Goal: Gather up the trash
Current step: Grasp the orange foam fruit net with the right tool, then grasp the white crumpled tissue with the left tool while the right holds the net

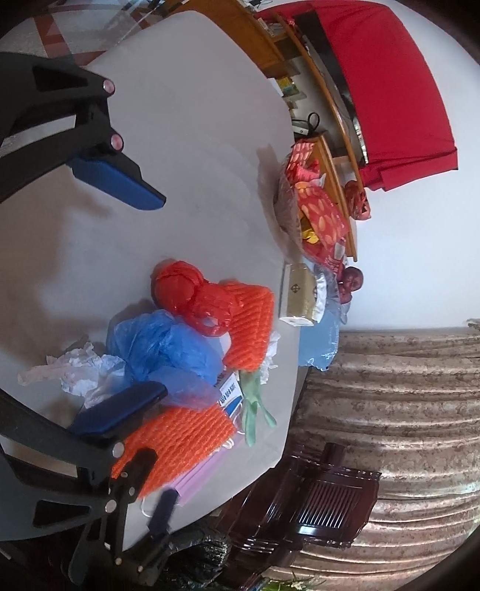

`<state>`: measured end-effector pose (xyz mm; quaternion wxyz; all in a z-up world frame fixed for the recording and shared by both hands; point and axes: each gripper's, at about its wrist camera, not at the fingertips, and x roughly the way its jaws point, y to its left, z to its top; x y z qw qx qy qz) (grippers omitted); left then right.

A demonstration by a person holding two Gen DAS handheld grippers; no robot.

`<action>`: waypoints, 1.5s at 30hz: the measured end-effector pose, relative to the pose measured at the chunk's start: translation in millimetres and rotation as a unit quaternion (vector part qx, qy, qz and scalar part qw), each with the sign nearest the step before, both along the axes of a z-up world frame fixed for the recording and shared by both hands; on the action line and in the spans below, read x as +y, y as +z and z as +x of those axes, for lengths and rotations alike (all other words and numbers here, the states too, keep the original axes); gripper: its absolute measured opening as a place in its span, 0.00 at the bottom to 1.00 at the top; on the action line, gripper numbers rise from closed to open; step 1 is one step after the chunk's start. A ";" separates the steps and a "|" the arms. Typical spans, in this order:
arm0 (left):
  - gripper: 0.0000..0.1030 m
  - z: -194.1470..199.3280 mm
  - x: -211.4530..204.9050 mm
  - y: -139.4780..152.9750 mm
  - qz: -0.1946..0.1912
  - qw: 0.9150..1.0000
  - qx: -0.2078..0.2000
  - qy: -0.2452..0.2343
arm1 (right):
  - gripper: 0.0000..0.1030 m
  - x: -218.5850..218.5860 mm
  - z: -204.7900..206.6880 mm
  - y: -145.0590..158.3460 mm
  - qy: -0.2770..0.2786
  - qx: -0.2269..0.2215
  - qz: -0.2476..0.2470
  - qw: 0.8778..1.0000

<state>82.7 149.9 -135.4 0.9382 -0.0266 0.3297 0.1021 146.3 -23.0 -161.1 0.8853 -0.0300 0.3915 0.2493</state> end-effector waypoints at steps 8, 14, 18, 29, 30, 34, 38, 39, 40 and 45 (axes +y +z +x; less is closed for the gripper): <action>0.85 1.5 -0.8 -6.4 -0.014 1.000 0.012 0.001 | 0.12 -6.3 -8.8 15.8 0.019 -0.008 0.028 0.999; 0.80 1.7 -25.4 -9.7 -0.035 0.998 0.017 -0.045 | 0.11 -31.4 -23.1 41.7 -0.005 -0.044 0.027 0.999; 0.72 3.4 -51.8 -15.4 -0.027 0.996 0.024 -0.083 | 0.11 -54.0 -30.3 51.2 -0.028 -0.052 0.021 0.998; 0.07 18.3 -72.1 -44.6 -0.037 0.991 0.074 -0.103 | 0.12 -96.1 -45.7 52.4 -0.072 -0.050 0.024 0.996; 0.06 13.0 -71.0 -39.1 -0.038 0.992 0.065 -0.104 | 0.12 -97.6 -46.8 54.5 -0.073 -0.054 0.026 0.996; 0.05 -10.2 -64.1 -9.3 -0.052 0.993 0.022 -0.107 | 0.12 -102.3 -52.0 66.5 -0.079 -0.069 0.038 0.994; 0.05 -25.0 -62.2 25.3 -0.062 0.990 -0.022 -0.123 | 0.12 -111.4 -56.4 80.6 -0.092 -0.088 0.045 0.991; 0.05 -25.3 -64.1 32.6 -0.064 0.989 -0.030 -0.127 | 0.12 -116.6 -57.5 83.3 -0.098 -0.091 0.048 0.990; 0.05 -28.4 -67.1 42.3 -0.068 0.987 -0.043 -0.136 | 0.12 -120.7 -59.1 84.9 -0.103 -0.094 0.048 0.989; 0.05 -25.6 -90.7 67.2 -0.079 0.978 -0.070 -0.178 | 0.12 -151.5 -65.8 93.1 -0.139 -0.109 0.044 0.983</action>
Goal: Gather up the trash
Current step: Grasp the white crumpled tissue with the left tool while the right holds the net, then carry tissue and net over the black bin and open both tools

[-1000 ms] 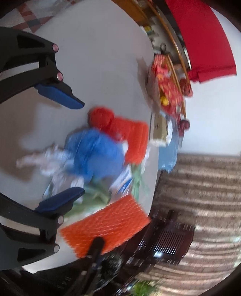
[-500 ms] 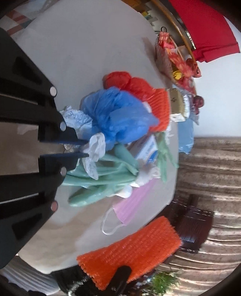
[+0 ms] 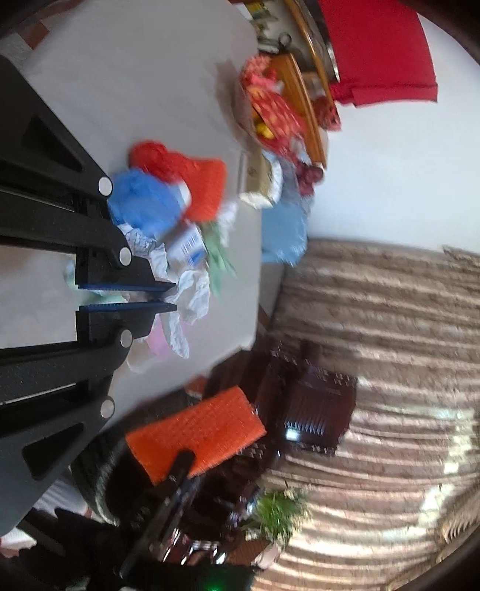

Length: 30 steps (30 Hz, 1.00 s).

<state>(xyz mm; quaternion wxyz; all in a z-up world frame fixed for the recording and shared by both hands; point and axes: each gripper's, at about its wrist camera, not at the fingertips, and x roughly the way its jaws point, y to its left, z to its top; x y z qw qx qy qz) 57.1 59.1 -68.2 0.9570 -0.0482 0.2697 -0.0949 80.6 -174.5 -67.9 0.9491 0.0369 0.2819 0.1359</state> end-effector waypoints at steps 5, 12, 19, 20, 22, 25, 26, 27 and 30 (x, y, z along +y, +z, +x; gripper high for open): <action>0.05 20.6 -45.7 8.0 -0.006 0.998 -0.001 -0.066 | 0.12 -46.1 -6.8 2.7 -0.059 -0.006 -0.002 0.998; 0.05 61.2 -133.5 6.1 -0.027 0.988 0.011 -0.154 | 0.12 -118.1 -11.1 -5.0 -0.143 0.001 -0.008 0.990; 0.05 96.1 -211.7 -8.5 -0.031 0.978 0.030 -0.206 | 0.12 -159.1 -0.7 -25.7 -0.179 0.020 -0.038 0.983; 0.05 101.3 -220.9 -11.0 -0.032 0.976 0.035 -0.211 | 0.12 -164.2 1.4 -29.8 -0.184 0.025 -0.038 0.982; 0.05 111.0 -236.1 -18.3 -0.033 0.974 0.044 -0.219 | 0.14 -172.1 6.4 -36.4 -0.195 0.035 -0.037 0.979; 0.11 121.4 -245.6 -30.7 -0.032 0.971 0.066 -0.226 | 0.35 -179.2 11.1 -49.1 -0.214 0.056 -0.045 0.974; 0.24 124.7 -245.8 -33.4 -0.033 0.971 0.073 -0.225 | 0.45 -181.0 10.2 -52.6 -0.222 0.059 -0.048 0.972; 0.35 126.1 -246.2 -36.8 -0.032 0.971 0.078 -0.223 | 0.48 -180.7 9.5 -54.6 -0.228 0.062 -0.049 0.971; 0.63 125.5 -228.5 -37.0 -0.034 0.977 0.075 -0.198 | 0.78 -178.5 5.0 -55.9 -0.245 0.057 -0.059 0.966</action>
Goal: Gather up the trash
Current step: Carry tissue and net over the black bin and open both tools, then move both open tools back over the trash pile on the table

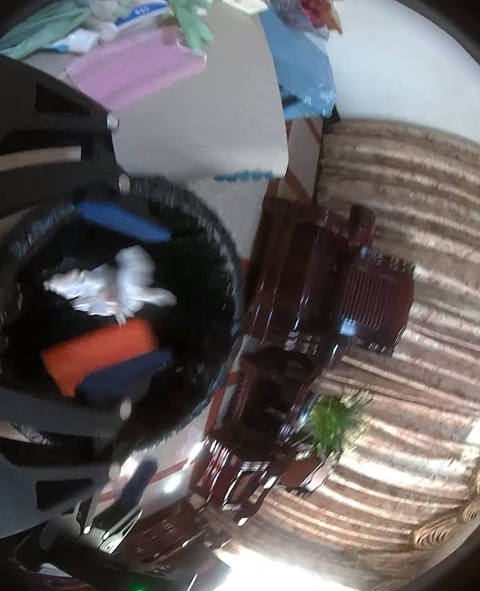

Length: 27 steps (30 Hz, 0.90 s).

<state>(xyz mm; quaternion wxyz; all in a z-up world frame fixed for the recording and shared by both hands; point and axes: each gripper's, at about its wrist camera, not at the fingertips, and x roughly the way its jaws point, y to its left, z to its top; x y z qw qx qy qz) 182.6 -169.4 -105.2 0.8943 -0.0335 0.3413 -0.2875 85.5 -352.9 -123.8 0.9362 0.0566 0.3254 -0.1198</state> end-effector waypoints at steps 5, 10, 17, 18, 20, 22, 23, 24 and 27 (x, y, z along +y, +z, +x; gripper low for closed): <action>0.67 -8.3 45.5 4.9 0.015 0.999 -0.020 0.027 | 0.94 16.5 -12.0 11.8 0.004 -0.033 -0.009 0.999; 0.71 -37.4 117.0 14.3 0.054 0.992 -0.063 0.091 | 0.95 50.8 -11.1 32.4 0.051 -0.063 -0.002 0.997; 0.71 -69.4 210.8 14.4 0.092 0.976 -0.071 0.186 | 0.95 118.9 6.7 46.5 0.127 -0.082 0.020 0.988; 0.71 -72.0 220.2 13.0 0.096 0.973 -0.071 0.198 | 0.95 130.4 10.1 46.7 0.138 -0.084 0.022 0.987; 0.71 -76.8 240.3 9.5 0.101 0.968 -0.068 0.220 | 0.95 150.5 13.3 46.9 0.156 -0.086 0.022 0.984; 0.71 -78.7 258.6 3.8 0.103 0.963 -0.061 0.241 | 0.95 170.9 17.3 45.1 0.174 -0.087 0.022 0.981; 0.71 -79.6 264.4 0.5 0.103 0.961 -0.058 0.248 | 0.95 180.5 18.3 43.6 0.182 -0.087 0.021 0.979; 0.71 -79.4 272.2 -3.3 0.104 0.959 -0.056 0.259 | 0.95 191.9 20.8 41.3 0.193 -0.085 0.020 0.977; 0.71 -80.1 285.7 -13.5 0.105 0.955 -0.048 0.272 | 0.95 217.3 26.0 35.5 0.214 -0.082 0.016 0.973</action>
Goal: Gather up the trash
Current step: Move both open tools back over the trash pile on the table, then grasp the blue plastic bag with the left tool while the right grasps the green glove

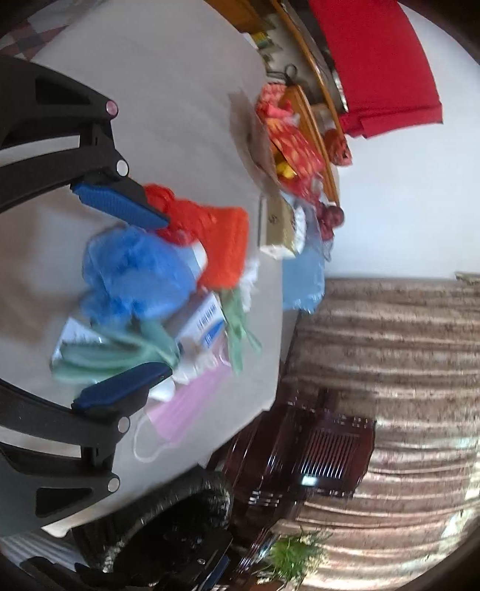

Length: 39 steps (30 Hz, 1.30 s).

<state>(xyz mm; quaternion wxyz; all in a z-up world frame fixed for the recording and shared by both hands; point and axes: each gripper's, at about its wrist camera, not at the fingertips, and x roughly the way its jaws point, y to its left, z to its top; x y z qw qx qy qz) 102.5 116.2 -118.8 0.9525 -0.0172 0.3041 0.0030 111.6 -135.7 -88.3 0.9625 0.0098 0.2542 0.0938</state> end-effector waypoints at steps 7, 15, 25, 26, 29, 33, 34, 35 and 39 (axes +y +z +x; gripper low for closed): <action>0.71 14.0 12.7 -27.7 -0.005 0.999 0.026 0.018 | 0.95 31.8 10.5 -15.1 0.021 0.021 -0.002 1.000; 0.53 32.5 13.7 -51.9 -0.007 0.998 0.055 0.026 | 0.95 41.0 15.0 -25.0 0.027 0.033 -0.009 0.999; 0.19 19.9 24.0 -35.6 -0.030 0.999 0.037 0.022 | 0.95 73.0 27.5 -38.5 0.061 0.052 -0.003 0.997; 0.19 16.8 26.8 -31.6 -0.033 0.999 0.033 0.022 | 0.94 77.3 28.8 -40.4 0.066 0.055 -0.002 0.996; 0.19 8.1 34.4 -20.2 -0.043 0.999 0.025 0.020 | 0.87 95.2 35.1 -48.3 0.087 0.065 -0.001 0.994; 0.19 2.3 48.0 -13.7 -0.045 0.998 0.022 0.029 | 0.77 115.8 44.5 -60.8 0.109 0.085 -0.007 0.990; 0.19 0.7 50.9 -13.1 -0.045 0.998 0.021 0.032 | 0.74 119.7 45.9 -63.0 0.112 0.088 -0.008 0.990; 0.19 -0.4 53.1 -12.2 -0.044 0.998 0.020 0.036 | 0.71 124.7 47.7 -66.2 0.118 0.094 -0.011 0.989; 0.19 -1.4 58.0 -9.0 -0.042 0.998 0.015 0.041 | 0.65 137.0 51.7 -76.8 0.125 0.111 -0.025 0.986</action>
